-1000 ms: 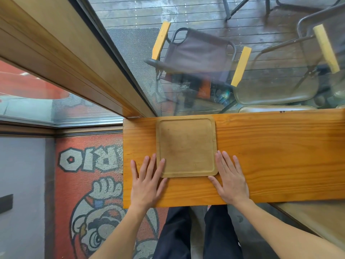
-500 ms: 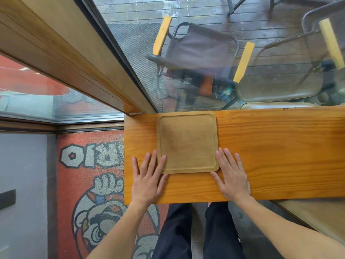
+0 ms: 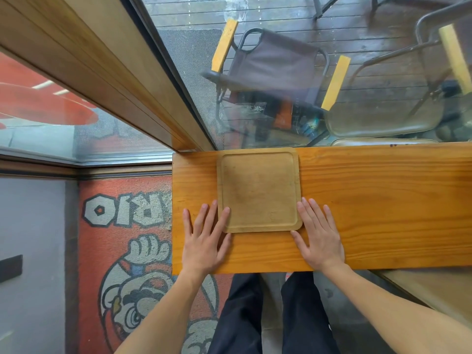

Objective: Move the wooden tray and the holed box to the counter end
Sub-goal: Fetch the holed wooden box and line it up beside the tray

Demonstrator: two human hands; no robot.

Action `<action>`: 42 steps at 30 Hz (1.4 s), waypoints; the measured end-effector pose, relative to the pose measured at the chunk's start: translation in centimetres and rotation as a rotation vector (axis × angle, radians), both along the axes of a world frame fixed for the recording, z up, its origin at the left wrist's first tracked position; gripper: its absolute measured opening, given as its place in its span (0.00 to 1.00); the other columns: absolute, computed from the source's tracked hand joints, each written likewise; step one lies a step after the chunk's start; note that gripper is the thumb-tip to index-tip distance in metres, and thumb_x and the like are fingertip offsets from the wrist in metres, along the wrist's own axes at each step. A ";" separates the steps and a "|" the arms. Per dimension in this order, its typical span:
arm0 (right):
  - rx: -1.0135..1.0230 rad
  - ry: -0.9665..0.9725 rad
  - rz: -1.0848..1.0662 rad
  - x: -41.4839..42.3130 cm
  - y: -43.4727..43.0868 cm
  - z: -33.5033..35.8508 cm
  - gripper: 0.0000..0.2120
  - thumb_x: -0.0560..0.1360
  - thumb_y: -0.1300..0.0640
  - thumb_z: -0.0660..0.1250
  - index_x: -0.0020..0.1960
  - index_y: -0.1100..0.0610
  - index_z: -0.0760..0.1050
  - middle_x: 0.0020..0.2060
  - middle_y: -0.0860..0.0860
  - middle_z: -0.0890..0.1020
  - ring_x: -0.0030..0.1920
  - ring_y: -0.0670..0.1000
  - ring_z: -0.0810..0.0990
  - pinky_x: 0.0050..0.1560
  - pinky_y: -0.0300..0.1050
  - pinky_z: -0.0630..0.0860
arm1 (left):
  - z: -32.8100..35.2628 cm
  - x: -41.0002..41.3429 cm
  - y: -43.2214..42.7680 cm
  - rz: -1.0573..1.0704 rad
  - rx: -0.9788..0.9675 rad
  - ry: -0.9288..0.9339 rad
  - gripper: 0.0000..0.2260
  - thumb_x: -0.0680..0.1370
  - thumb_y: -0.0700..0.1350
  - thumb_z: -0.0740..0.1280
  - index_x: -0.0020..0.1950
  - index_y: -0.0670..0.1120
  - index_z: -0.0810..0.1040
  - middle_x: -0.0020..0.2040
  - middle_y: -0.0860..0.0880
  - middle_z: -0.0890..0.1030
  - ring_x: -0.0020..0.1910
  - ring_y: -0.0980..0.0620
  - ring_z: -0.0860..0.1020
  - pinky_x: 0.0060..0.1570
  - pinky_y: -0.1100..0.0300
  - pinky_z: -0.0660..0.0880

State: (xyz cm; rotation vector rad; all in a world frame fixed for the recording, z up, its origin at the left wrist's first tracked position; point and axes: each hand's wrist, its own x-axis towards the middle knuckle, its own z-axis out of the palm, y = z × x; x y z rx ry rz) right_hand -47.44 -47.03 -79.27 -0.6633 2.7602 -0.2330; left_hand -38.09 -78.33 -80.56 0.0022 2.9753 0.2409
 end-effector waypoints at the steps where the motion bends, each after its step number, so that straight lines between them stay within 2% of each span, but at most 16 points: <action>1: -0.001 0.000 -0.001 0.0 0.1 -0.2 0.34 0.82 0.39 0.49 0.83 0.52 0.45 0.81 0.52 0.58 0.82 0.53 0.56 0.81 0.58 0.54 | -0.1 -0.1 -0.1 -0.001 0.004 -0.005 0.31 0.82 0.62 0.52 0.84 0.54 0.53 0.84 0.46 0.58 0.84 0.43 0.54 0.78 0.30 0.47; 6: 0.064 -0.045 0.007 -0.2 -0.5 0.8 0.34 0.81 0.41 0.53 0.82 0.56 0.52 0.81 0.52 0.58 0.82 0.54 0.55 0.80 0.60 0.54 | 1.5 -0.9 0.4 0.004 0.009 -0.093 0.31 0.81 0.60 0.57 0.83 0.54 0.55 0.82 0.44 0.62 0.82 0.42 0.55 0.77 0.29 0.49; 8: 0.079 -0.086 0.006 0.2 -0.8 1.5 0.34 0.81 0.43 0.54 0.82 0.58 0.54 0.81 0.53 0.57 0.82 0.54 0.54 0.80 0.61 0.52 | 2.7 -0.8 0.6 0.008 -0.004 -0.175 0.31 0.81 0.60 0.54 0.83 0.54 0.53 0.83 0.44 0.60 0.82 0.42 0.54 0.77 0.30 0.48; 10: 0.111 -0.183 -0.017 -0.6 -1.6 2.8 0.34 0.82 0.44 0.55 0.82 0.58 0.50 0.82 0.53 0.53 0.82 0.54 0.50 0.81 0.60 0.49 | 4.6 -2.1 0.4 0.009 -0.005 -0.343 0.31 0.82 0.60 0.51 0.83 0.55 0.45 0.85 0.45 0.53 0.84 0.42 0.50 0.78 0.31 0.46; 12: 0.193 -0.316 -0.063 -1.0 -2.7 5.1 0.36 0.83 0.47 0.56 0.83 0.56 0.43 0.83 0.51 0.47 0.83 0.53 0.45 0.81 0.58 0.48 | 7.3 -3.5 0.6 0.004 -0.020 -0.515 0.34 0.83 0.57 0.55 0.83 0.56 0.40 0.85 0.47 0.46 0.84 0.43 0.44 0.78 0.31 0.47; 14: 0.260 -0.460 -0.128 -1.4 -4.3 8.1 0.36 0.83 0.51 0.58 0.83 0.54 0.40 0.83 0.50 0.45 0.83 0.54 0.45 0.80 0.59 0.55 | 10.7 -4.9 1.7 0.055 -0.063 -0.652 0.36 0.81 0.51 0.62 0.84 0.55 0.46 0.85 0.46 0.46 0.84 0.41 0.43 0.77 0.28 0.48; 16: 0.261 -0.557 -0.186 -1.6 -5.7 11.7 0.31 0.83 0.51 0.57 0.82 0.55 0.51 0.82 0.52 0.52 0.81 0.56 0.54 0.76 0.59 0.62 | 14.4 -5.9 3.8 0.140 -0.097 -0.697 0.31 0.80 0.48 0.63 0.82 0.53 0.56 0.84 0.42 0.48 0.83 0.37 0.43 0.75 0.26 0.47; 18: 0.204 -0.643 -0.259 -1.4 -6.3 15.0 0.25 0.83 0.47 0.56 0.78 0.54 0.63 0.78 0.55 0.64 0.77 0.58 0.64 0.73 0.57 0.67 | 17.4 -6.1 6.3 0.213 -0.048 -0.668 0.30 0.80 0.44 0.59 0.81 0.53 0.57 0.84 0.40 0.50 0.82 0.34 0.45 0.75 0.26 0.47; 21: -0.083 -0.782 -0.437 -1.1 -4.2 19.9 0.27 0.83 0.44 0.57 0.79 0.50 0.62 0.75 0.54 0.71 0.74 0.57 0.70 0.73 0.51 0.68 | 20.9 -6.4 10.1 0.190 0.084 -0.643 0.26 0.81 0.44 0.55 0.81 0.51 0.59 0.81 0.41 0.61 0.81 0.37 0.55 0.78 0.33 0.49; 23: -0.267 -0.765 -0.516 -1.0 -0.6 22.6 0.26 0.83 0.46 0.59 0.79 0.52 0.63 0.74 0.54 0.72 0.73 0.54 0.72 0.72 0.47 0.68 | 22.6 -6.8 12.3 0.138 0.085 -0.590 0.24 0.83 0.48 0.54 0.80 0.51 0.62 0.81 0.42 0.63 0.81 0.37 0.57 0.79 0.35 0.50; 26: -0.378 -0.713 -0.629 -1.0 7.0 25.5 0.26 0.83 0.48 0.60 0.79 0.53 0.64 0.73 0.54 0.74 0.72 0.53 0.73 0.69 0.45 0.68 | 24.6 -8.0 15.5 0.093 0.057 -0.556 0.25 0.84 0.51 0.55 0.82 0.52 0.58 0.84 0.40 0.52 0.82 0.36 0.50 0.79 0.35 0.46; 29: -0.411 -0.631 -0.776 -1.8 16.2 27.3 0.26 0.83 0.47 0.60 0.78 0.55 0.64 0.72 0.55 0.74 0.72 0.55 0.72 0.72 0.51 0.69 | 25.4 -10.9 20.0 0.032 0.005 -0.519 0.24 0.84 0.55 0.54 0.80 0.50 0.62 0.81 0.41 0.61 0.81 0.38 0.57 0.78 0.35 0.51; 32: -0.383 -0.480 -0.928 -3.4 26.1 28.6 0.28 0.82 0.45 0.61 0.79 0.54 0.65 0.71 0.55 0.75 0.71 0.56 0.73 0.70 0.50 0.69 | 25.6 -14.9 26.8 -0.026 -0.027 -0.531 0.25 0.84 0.57 0.54 0.80 0.49 0.64 0.78 0.43 0.68 0.77 0.39 0.65 0.76 0.40 0.59; 35: -0.239 -0.416 -1.012 -5.3 35.7 28.8 0.31 0.81 0.40 0.59 0.80 0.52 0.60 0.76 0.54 0.69 0.77 0.57 0.65 0.73 0.53 0.67 | 25.5 -18.2 35.3 -0.077 -0.012 -0.565 0.24 0.84 0.55 0.55 0.79 0.48 0.65 0.76 0.42 0.71 0.75 0.39 0.69 0.73 0.42 0.66; 38: -0.140 -0.413 -1.055 -7.7 43.8 28.0 0.33 0.81 0.41 0.59 0.81 0.53 0.57 0.80 0.54 0.62 0.80 0.58 0.57 0.78 0.56 0.61 | 25.3 -20.3 43.6 -0.143 0.017 -0.617 0.22 0.85 0.54 0.54 0.76 0.48 0.68 0.74 0.42 0.72 0.72 0.39 0.71 0.69 0.43 0.70; 42: -0.084 -0.540 -1.086 -10.8 51.7 26.1 0.34 0.82 0.44 0.60 0.82 0.56 0.53 0.81 0.56 0.58 0.80 0.59 0.59 0.78 0.53 0.61 | 24.8 -21.7 52.0 -0.164 0.060 -0.635 0.22 0.84 0.54 0.55 0.77 0.48 0.67 0.74 0.43 0.71 0.72 0.40 0.71 0.68 0.43 0.70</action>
